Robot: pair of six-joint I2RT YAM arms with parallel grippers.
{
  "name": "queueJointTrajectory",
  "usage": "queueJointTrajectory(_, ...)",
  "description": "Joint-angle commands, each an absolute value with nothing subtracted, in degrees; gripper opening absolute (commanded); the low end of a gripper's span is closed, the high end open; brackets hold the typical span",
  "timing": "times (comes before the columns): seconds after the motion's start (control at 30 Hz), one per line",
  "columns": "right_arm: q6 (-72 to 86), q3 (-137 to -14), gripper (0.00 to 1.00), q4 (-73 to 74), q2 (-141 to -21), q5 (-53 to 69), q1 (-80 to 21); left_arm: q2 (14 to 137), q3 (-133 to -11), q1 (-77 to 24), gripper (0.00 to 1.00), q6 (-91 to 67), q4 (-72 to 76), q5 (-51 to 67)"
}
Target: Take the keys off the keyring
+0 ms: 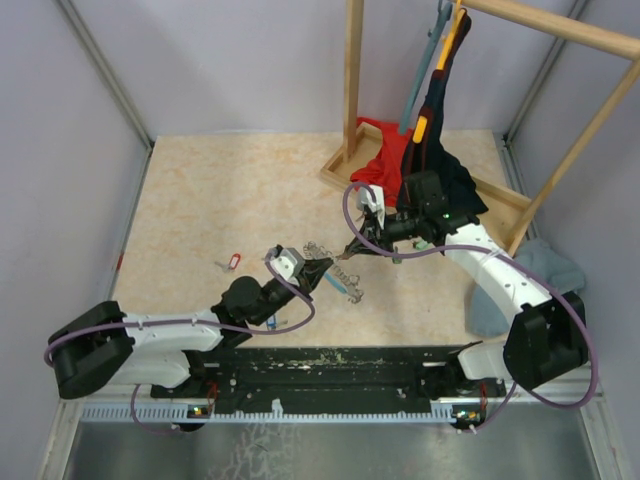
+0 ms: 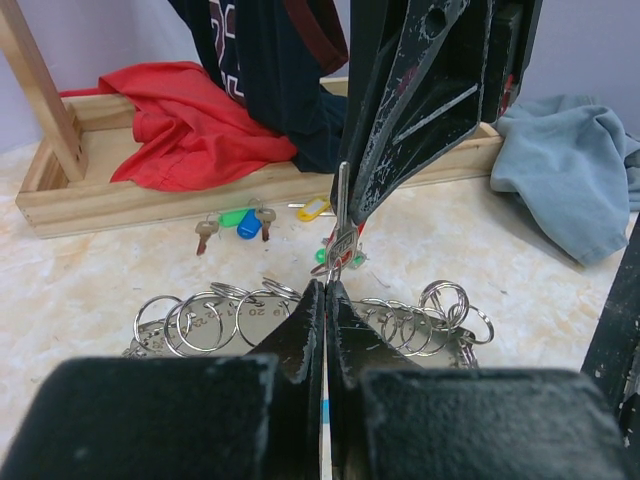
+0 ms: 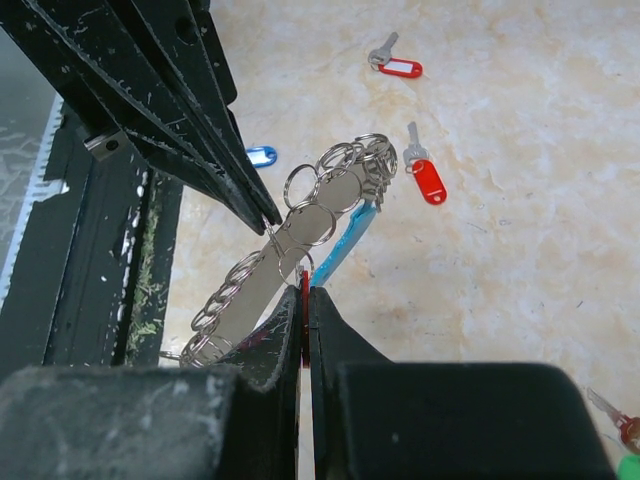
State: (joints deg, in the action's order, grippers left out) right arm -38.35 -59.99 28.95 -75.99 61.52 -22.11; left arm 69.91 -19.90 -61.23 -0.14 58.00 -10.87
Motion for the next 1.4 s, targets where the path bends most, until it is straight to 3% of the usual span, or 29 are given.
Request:
queueJointTrajectory(0.0,-40.8,-60.2,0.0,28.8,-76.6,63.9,-21.4,67.9,-19.8,-60.5,0.0,-0.2,64.3,-10.0)
queueJointTrajectory(0.2,-41.4,-59.5,0.01,28.6,-76.7,65.4,-21.4,69.1,-20.1,-60.1,0.0,-0.4,65.7,-9.2)
queueJointTrajectory(0.53,-40.3,-60.6,0.32,29.0,-76.4,65.8,-21.4,70.6,-19.3,-59.4,0.0,-0.5,67.9,-7.8)
queueJointTrajectory(0.73,-38.4,-59.9,0.42,26.9,-74.3,68.4,-21.4,71.5,-19.1,-59.2,0.0,-0.7,69.4,-5.0)
queueJointTrajectory(1.37,-31.7,-55.4,0.29,17.7,-75.8,72.4,-23.2,72.7,-18.4,-59.1,0.0,-1.5,73.5,-2.7)
